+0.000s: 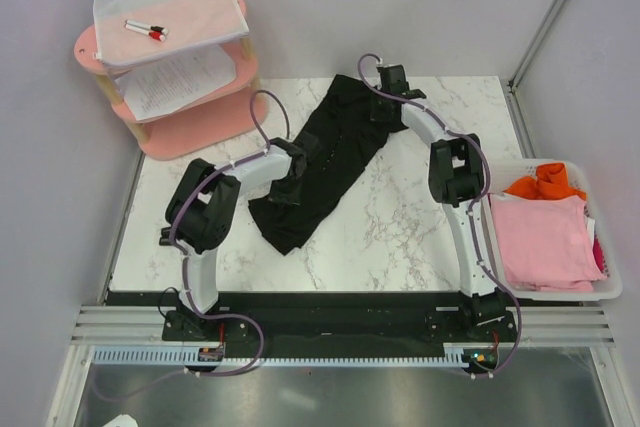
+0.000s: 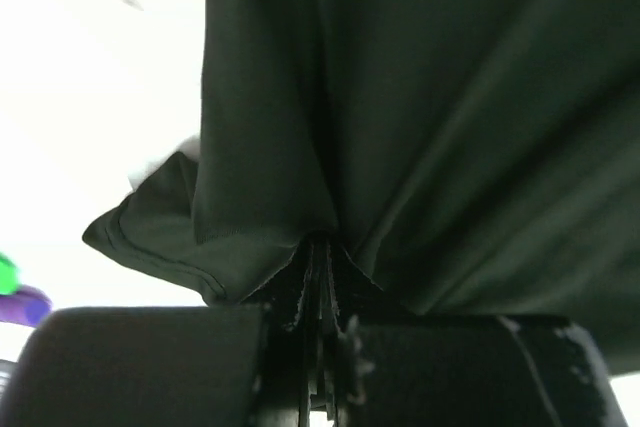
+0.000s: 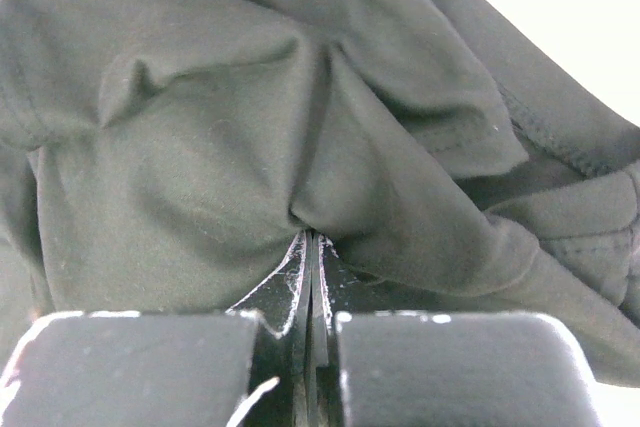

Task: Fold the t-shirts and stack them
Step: Rotate the tshirt 90 degrees

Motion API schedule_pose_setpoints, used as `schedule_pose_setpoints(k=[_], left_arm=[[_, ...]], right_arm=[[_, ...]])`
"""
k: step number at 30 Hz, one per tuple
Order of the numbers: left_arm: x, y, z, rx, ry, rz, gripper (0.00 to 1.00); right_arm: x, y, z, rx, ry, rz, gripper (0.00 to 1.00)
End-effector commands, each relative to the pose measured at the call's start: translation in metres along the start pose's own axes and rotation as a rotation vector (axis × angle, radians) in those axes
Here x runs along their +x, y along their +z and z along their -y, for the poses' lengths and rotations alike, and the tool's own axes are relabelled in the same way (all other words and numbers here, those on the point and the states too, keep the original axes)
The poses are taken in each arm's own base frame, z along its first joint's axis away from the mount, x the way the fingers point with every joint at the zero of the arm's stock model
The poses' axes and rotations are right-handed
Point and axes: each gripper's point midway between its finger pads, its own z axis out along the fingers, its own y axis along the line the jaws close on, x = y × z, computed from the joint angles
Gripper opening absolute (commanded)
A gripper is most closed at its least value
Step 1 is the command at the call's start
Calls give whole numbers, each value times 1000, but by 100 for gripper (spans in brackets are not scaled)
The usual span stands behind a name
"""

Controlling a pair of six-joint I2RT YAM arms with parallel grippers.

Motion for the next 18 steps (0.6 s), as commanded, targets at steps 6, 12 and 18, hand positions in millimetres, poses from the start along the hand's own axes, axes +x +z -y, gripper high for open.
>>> schedule_pose_setpoints(k=[6, 12, 18], left_arm=[[66, -21, 65, 171, 20, -126, 2], [7, -93, 48, 205, -67, 150, 2], [-28, -124, 29, 189, -115, 289, 2]], right_arm=[[-26, 1, -41, -169, -67, 55, 0], [-81, -84, -55, -214, -68, 217, 0], [-53, -158, -86, -312, -40, 182, 0]])
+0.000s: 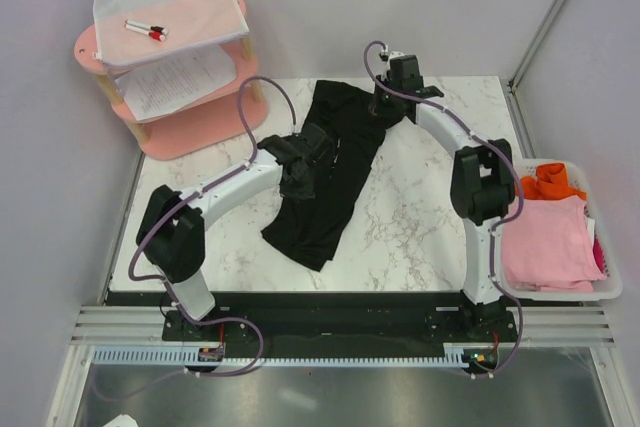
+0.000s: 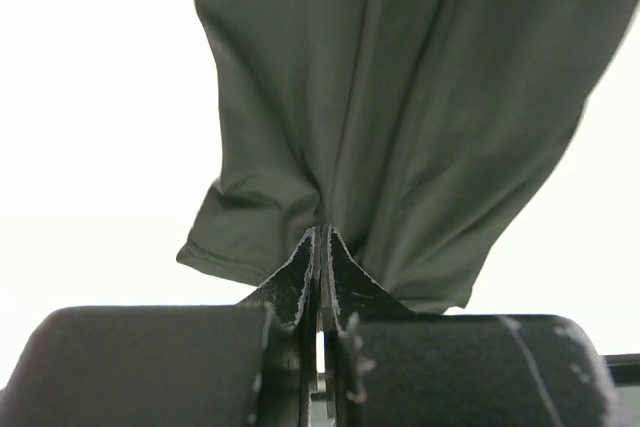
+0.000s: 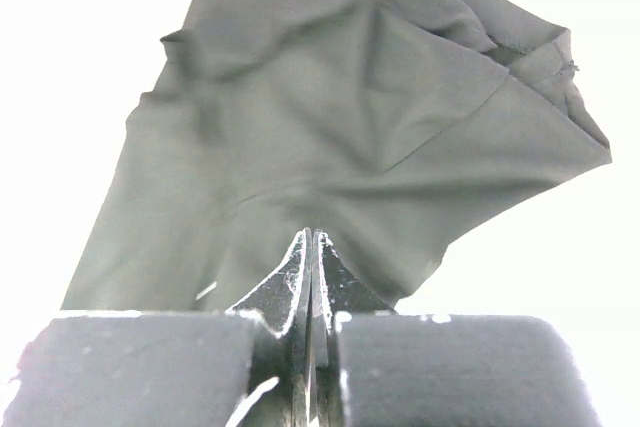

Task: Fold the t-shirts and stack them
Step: Rotate the tshirt 90 degrees

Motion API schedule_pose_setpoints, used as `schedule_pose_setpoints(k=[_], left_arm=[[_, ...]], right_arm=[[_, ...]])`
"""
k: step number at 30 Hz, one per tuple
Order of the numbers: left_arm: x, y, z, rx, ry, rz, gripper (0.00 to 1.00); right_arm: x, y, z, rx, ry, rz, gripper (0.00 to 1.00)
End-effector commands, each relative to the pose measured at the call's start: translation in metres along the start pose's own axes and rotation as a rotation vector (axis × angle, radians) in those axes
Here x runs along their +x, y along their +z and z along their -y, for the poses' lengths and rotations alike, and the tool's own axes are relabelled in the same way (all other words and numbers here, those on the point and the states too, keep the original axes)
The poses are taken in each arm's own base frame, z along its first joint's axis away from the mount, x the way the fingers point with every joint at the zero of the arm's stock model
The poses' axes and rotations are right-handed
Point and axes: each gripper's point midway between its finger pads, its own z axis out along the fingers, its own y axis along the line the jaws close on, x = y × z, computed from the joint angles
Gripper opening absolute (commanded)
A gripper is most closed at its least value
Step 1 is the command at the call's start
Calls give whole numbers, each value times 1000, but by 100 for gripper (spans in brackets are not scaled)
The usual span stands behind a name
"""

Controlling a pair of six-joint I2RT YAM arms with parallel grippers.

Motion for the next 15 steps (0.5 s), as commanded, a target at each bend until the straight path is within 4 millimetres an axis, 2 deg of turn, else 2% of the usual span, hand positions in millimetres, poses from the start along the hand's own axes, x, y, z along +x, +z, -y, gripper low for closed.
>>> schedule_pose_setpoints(k=[1, 2, 3, 4, 6, 7, 8, 9, 10, 11, 12, 13, 15], left_arm=[[-40, -24, -14, -18, -82, 130, 2], [-42, -23, -17, -22, -87, 130, 2], [-44, -18, -18, -23, -85, 125, 2], [-47, -15, -26, -27, -105, 124, 2], [-48, -10, -30, 1, -112, 115, 2], [-50, -8, -39, -1, -136, 113, 2], [-47, -4, -43, 12, -147, 101, 2], [-54, -5, -54, 23, -174, 122, 2], [-56, -3, -58, 45, -192, 124, 2], [-51, 0, -57, 94, -195, 99, 2], [-54, 2, -69, 105, -231, 101, 2], [-57, 3, -72, 121, -244, 110, 2], [-52, 8, -81, 124, -257, 90, 2]], right_arm=[[-34, -77, -69, -164, -22, 128, 0], [-1, -74, -84, -181, -49, 59, 0], [12, -79, -95, -193, -69, 33, 0], [49, -75, -111, -202, -118, -37, 0], [89, -77, -128, -214, -160, -117, 0], [123, -78, -143, -235, -197, -183, 0], [141, -79, -151, -246, -207, -218, 0], [157, -80, -157, -256, -216, -251, 0], [185, -84, -169, -280, -239, -299, 0], [196, -86, -175, -286, -243, -317, 0], [207, -88, -181, -294, -253, -332, 0], [226, -92, -189, -308, -272, -361, 0], [241, -90, -196, -321, -280, -371, 0]])
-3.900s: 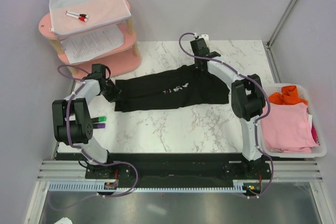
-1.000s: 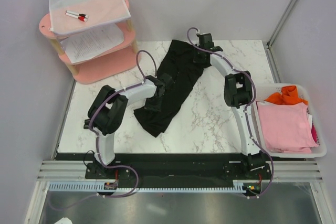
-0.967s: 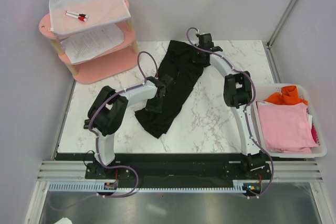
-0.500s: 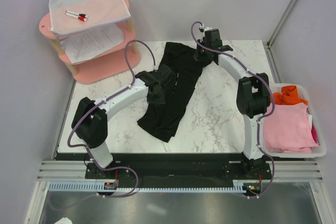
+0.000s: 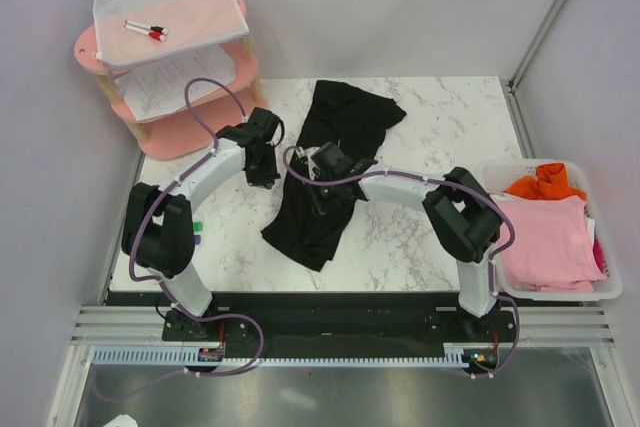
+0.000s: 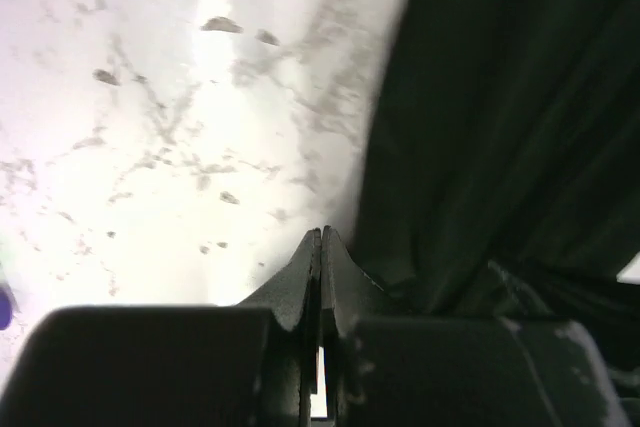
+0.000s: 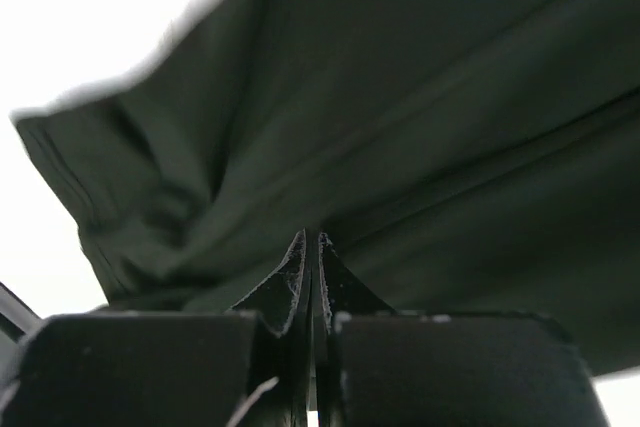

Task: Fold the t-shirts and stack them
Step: Rotate the tshirt 90 degrees

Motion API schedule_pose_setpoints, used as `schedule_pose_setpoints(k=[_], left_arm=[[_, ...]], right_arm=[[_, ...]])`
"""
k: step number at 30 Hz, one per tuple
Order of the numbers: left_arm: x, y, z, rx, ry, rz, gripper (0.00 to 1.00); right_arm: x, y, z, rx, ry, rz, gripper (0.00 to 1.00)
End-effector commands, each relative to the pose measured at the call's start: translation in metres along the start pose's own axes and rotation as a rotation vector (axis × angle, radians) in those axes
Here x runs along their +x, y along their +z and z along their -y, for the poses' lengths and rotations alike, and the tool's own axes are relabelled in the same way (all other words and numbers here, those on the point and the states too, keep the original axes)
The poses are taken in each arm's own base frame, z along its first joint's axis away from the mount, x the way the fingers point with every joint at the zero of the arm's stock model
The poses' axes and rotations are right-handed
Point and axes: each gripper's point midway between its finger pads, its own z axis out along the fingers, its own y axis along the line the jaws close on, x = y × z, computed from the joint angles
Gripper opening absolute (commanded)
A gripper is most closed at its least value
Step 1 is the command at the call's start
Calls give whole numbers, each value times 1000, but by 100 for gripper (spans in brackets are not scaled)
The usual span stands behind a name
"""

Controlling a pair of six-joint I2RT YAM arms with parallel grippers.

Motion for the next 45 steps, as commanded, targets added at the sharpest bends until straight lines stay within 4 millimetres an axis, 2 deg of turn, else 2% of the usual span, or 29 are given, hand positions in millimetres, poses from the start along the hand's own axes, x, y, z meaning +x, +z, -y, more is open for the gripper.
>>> schedule_pose_setpoints(k=[1, 8, 12, 16, 18, 19, 20, 21, 24, 27, 30, 34, 35, 37, 38, 39, 40, 41, 42, 43, 44, 45], left_arm=[[-14, -9, -4, 106, -11, 39, 2], [5, 7, -15, 91, -23, -10, 2], [13, 16, -17, 83, -32, -33, 2], [15, 19, -22, 74, -47, -41, 2], [14, 19, -25, 69, -53, -41, 2], [14, 19, -25, 68, -54, -41, 2], [13, 20, -25, 67, -57, -41, 2], [14, 21, -27, 64, -60, -44, 2], [15, 23, -25, 72, -62, -53, 2], [21, 27, -24, 76, -65, -65, 2], [20, 28, -25, 79, -64, -56, 2], [13, 25, -9, 168, -41, -34, 2], [12, 24, -7, 179, -36, -32, 2], [9, 23, -3, 201, -30, -25, 2], [8, 24, -2, 204, -30, -28, 2], [8, 24, -1, 210, -25, -27, 2], [8, 25, 0, 210, -25, -30, 2], [9, 26, 1, 212, -24, -34, 2], [9, 28, 1, 214, -24, -35, 2], [10, 29, 2, 216, -22, -39, 2], [11, 31, 2, 217, -23, -42, 2], [12, 32, 3, 221, -22, -47, 2]], right_arm=[[25, 11, -19, -23, -8, -31, 0], [60, 24, -22, -28, 24, -135, 0], [96, 24, -13, 15, 58, -251, 0], [139, 9, 4, 102, 95, -368, 0], [149, -2, 8, 127, 115, -382, 0], [164, -9, 15, 160, 127, -413, 0], [164, -16, 15, 169, 137, -406, 0], [177, -23, 21, 198, 146, -435, 0], [185, -38, 35, 285, 139, -445, 0], [181, -46, 39, 308, 119, -444, 0], [155, -50, 31, 272, 75, -374, 0], [76, -75, 22, 269, 33, -110, 0], [48, -84, 25, 258, 61, -35, 0], [7, -98, 24, 164, 148, 90, 0], [-18, -108, 46, 158, 214, 156, 0], [-37, -114, 55, 149, 236, 206, 0], [-45, -111, 68, 165, 243, 211, 0], [-70, -122, 88, 194, 261, 269, 0], [-80, -121, 101, 216, 272, 287, 0], [-81, -108, 117, 230, 281, 269, 0], [-104, -116, 137, 246, 306, 318, 0], [-110, -113, 150, 260, 321, 323, 0]])
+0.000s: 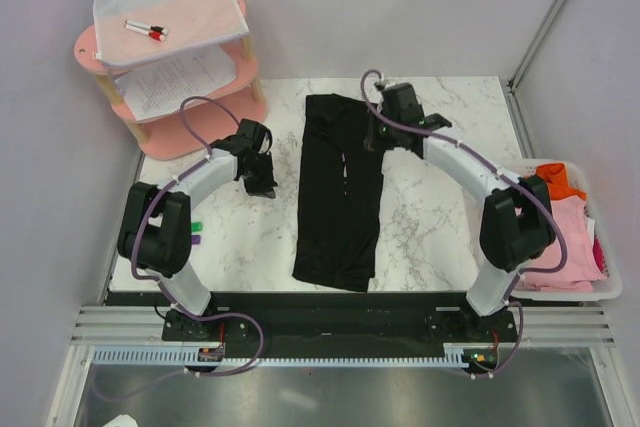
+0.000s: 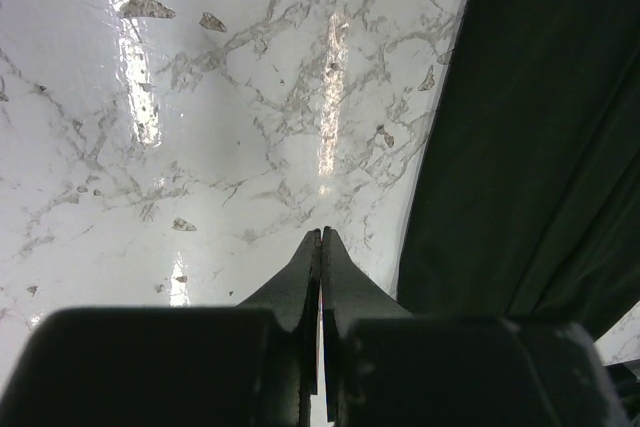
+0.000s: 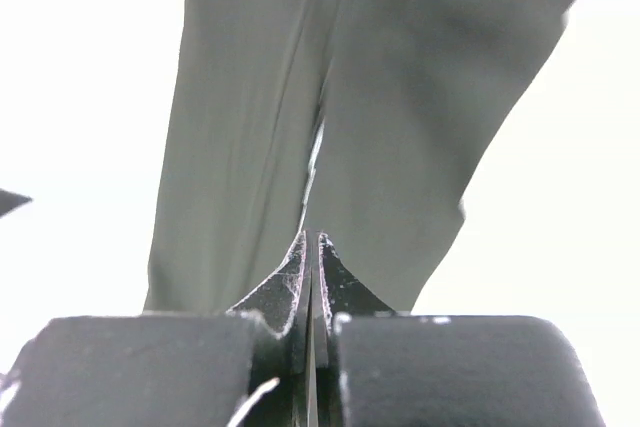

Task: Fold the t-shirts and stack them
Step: Rotate the tshirt 90 degrees

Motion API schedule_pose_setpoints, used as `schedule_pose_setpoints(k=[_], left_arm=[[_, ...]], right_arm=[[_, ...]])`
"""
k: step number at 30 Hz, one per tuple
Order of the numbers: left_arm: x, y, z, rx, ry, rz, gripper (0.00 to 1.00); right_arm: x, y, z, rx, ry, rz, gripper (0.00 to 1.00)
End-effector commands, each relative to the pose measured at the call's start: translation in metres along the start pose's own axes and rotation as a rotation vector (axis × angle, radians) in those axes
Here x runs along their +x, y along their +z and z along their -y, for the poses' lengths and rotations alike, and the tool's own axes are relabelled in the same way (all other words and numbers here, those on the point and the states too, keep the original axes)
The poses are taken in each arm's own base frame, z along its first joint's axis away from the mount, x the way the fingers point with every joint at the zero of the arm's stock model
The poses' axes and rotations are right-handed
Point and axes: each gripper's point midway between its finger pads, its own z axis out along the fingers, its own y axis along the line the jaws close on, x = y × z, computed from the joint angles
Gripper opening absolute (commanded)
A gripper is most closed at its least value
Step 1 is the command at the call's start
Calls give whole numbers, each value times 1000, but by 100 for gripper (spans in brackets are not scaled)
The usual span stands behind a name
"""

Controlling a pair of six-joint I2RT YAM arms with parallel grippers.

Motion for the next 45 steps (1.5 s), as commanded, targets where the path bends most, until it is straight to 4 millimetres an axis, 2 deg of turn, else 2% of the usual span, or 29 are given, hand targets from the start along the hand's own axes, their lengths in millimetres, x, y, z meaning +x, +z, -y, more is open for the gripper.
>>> schedule_pose_setpoints(k=[1, 2, 3, 4, 5, 7, 8, 9, 11, 15, 21, 22, 24, 25, 27, 28, 30, 33, 34, 35, 36, 38, 39, 40, 41, 42, 43, 44, 45], left_arm=[[-7, 5, 9, 50, 41, 15, 2], [-6, 6, 10, 53, 43, 12, 2], [-4, 8, 10, 55, 41, 10, 2], [-3, 8, 10, 57, 41, 5, 2], [-1, 10, 10, 57, 43, 0, 2], [0, 11, 9, 55, 43, -4, 2], [1, 11, 8, 53, 47, -5, 2], [1, 12, 8, 52, 47, -4, 2], [2, 12, 8, 52, 48, -8, 2], [2, 14, 8, 54, 51, -7, 2], [2, 12, 14, 80, 61, -3, 2], [2, 11, 17, 91, 65, -3, 2], [1, 6, 28, 135, 80, 15, 2], [2, 4, 35, 158, 94, 17, 2], [0, -6, 49, 218, 113, 45, 2], [1, -11, 58, 246, 125, 56, 4], [3, -24, 78, 332, 147, 81, 11], [17, -36, 102, 408, 189, 88, 43], [24, -44, 114, 435, 217, 96, 65], [30, -47, 118, 445, 229, 95, 73], [34, -50, 124, 462, 231, 99, 82], [50, -58, 137, 500, 248, 88, 85], [57, -59, 141, 511, 252, 75, 85], [68, -60, 145, 521, 265, 59, 85], [75, -60, 148, 528, 261, 43, 84], [81, -59, 148, 528, 259, 33, 80], [95, -56, 150, 534, 272, 8, 78], [101, -56, 151, 537, 266, -3, 76], [112, -57, 155, 545, 286, -16, 73]], right_arm=[[-55, 44, 34, 19, 41, 67, 0], [-81, 45, 42, 23, 59, 113, 0], [-88, 53, 48, 29, 67, 119, 0], [-85, 71, 59, 38, 81, 94, 0], [-104, 73, 61, 27, 88, 129, 0], [-104, 95, 73, 39, 100, 114, 0], [-119, 97, 77, 45, 104, 142, 0], [-112, 114, 87, 57, 113, 117, 0], [-124, 121, 95, 59, 125, 135, 0], [-122, 147, 117, 95, 142, 130, 0], [-129, 168, 133, 122, 144, 146, 0], [-137, 168, 134, 124, 142, 164, 0], [-131, 181, 139, 132, 142, 151, 0], [-142, 180, 137, 127, 134, 175, 0], [-134, 193, 142, 133, 135, 154, 0], [-141, 192, 141, 128, 133, 169, 0], [-137, 201, 143, 132, 131, 164, 0], [-143, 198, 142, 122, 120, 179, 0], [-141, 197, 141, 117, 116, 173, 0], [-145, 193, 138, 108, 111, 189, 0], [-160, 176, 129, 90, 99, 224, 0], [-157, 166, 126, 85, 95, 234, 0], [-175, 141, 116, 72, 87, 279, 0], [-166, 137, 117, 75, 88, 263, 0], [-179, 114, 110, 69, 84, 301, 0], [-179, 106, 108, 68, 83, 306, 0], [-168, 104, 110, 74, 87, 288, 0], [-177, 85, 104, 69, 82, 317, 0], [-174, 80, 103, 68, 83, 316, 0]])
